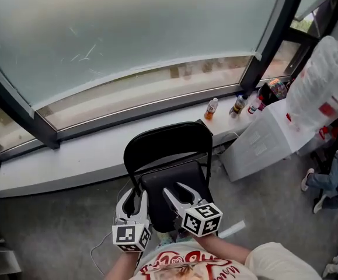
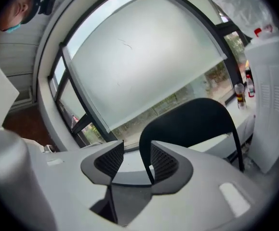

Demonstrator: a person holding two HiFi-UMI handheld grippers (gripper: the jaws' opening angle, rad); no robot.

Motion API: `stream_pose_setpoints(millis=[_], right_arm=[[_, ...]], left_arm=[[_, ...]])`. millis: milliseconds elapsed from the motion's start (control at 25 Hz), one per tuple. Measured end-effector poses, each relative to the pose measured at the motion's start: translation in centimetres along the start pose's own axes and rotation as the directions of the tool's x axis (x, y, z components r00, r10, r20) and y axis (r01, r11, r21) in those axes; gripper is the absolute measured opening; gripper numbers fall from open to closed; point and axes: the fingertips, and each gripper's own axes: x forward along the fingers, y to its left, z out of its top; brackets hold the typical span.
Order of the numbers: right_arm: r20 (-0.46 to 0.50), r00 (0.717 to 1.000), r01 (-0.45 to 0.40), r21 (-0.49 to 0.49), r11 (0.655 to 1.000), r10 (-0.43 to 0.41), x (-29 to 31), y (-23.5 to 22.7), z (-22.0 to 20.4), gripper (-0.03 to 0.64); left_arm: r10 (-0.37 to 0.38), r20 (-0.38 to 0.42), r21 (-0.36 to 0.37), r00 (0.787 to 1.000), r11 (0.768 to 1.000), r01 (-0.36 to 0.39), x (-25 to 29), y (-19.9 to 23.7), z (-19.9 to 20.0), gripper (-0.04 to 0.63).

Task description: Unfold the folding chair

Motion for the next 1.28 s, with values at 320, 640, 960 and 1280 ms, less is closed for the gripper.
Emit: stream_pose_setpoints(millis=[320, 640, 960, 1280], right_arm=[[0.139, 0.987, -0.045, -0.269, 0.962, 0.085, -1.5, 6.3, 6.2, 0.026], [0.181, 0.980, -0.021, -0.310, 0.951, 0.080, -2.8, 8.1, 5.4, 0.023], [0.182, 0.981, -0.007, -0.338, 0.941, 0.073, -4.7, 9.0, 3.6, 0.023], [0.168, 0.973, -0.088, -0.377, 0.922, 0.161, -6.5, 11.1, 2.8, 0.023]], left_arm=[[-0.082, 0.089, -0.011, 0.993, 0.996, 0.083, -1.7, -1.9, 4.7, 0.110], [-0.104, 0.149, 0.012, 0.983, 0.995, 0.103, -4.2, -2.1, 5.9, 0.002], [-0.127, 0.142, -0.007, 0.982, 0.992, 0.130, -6.4, -3.3, 5.0, 0.002], [-0.084, 0.165, -0.003, 0.983, 0.996, 0.085, -9.5, -4.5, 5.3, 0.002]])
